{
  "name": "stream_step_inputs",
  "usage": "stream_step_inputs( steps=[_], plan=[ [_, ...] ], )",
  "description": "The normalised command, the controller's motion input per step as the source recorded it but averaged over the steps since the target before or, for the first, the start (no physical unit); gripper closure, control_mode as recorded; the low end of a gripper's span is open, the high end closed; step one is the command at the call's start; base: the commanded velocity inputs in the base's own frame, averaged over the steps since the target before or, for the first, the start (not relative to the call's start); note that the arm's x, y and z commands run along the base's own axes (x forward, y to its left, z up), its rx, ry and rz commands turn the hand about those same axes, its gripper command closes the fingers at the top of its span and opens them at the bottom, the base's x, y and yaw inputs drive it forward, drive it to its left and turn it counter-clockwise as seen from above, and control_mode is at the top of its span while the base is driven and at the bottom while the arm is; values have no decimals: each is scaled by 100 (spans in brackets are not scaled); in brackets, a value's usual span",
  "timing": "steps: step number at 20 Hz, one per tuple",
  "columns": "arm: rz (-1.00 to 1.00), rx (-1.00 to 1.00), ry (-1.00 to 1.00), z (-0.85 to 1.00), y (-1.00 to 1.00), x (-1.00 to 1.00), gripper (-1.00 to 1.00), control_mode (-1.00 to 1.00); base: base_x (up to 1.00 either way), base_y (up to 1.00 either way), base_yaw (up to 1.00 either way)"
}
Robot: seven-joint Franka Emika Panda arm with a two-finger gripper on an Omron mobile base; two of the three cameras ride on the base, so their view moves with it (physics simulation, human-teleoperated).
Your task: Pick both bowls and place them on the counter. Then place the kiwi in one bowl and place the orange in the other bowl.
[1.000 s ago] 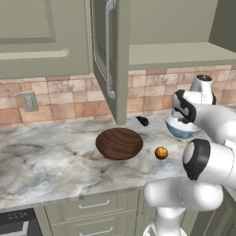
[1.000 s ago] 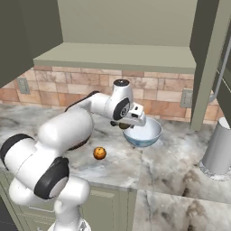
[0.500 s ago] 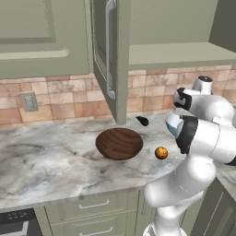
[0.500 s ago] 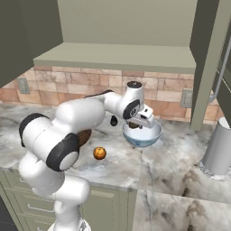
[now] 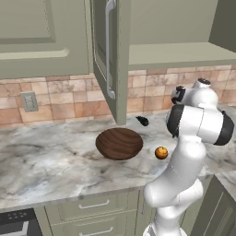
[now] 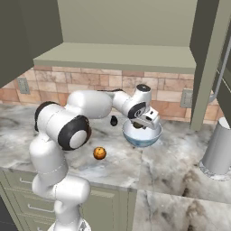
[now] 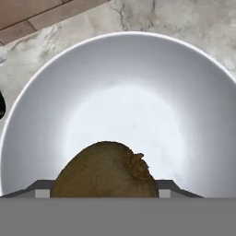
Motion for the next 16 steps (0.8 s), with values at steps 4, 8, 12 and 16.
stream_step_inputs(
  steps=[4,8,12,16],
  plan=[
    [0,-1,7,-24,0,41,100,-100,0,0,0],
    [0,-1,6,-34,-5,29,100,-100,0,0,0],
    [0,0,4,-29,-9,28,100,-100,0,0,0],
    [0,0,0,-30,-11,20,100,-100,0,0,0]
  ],
)
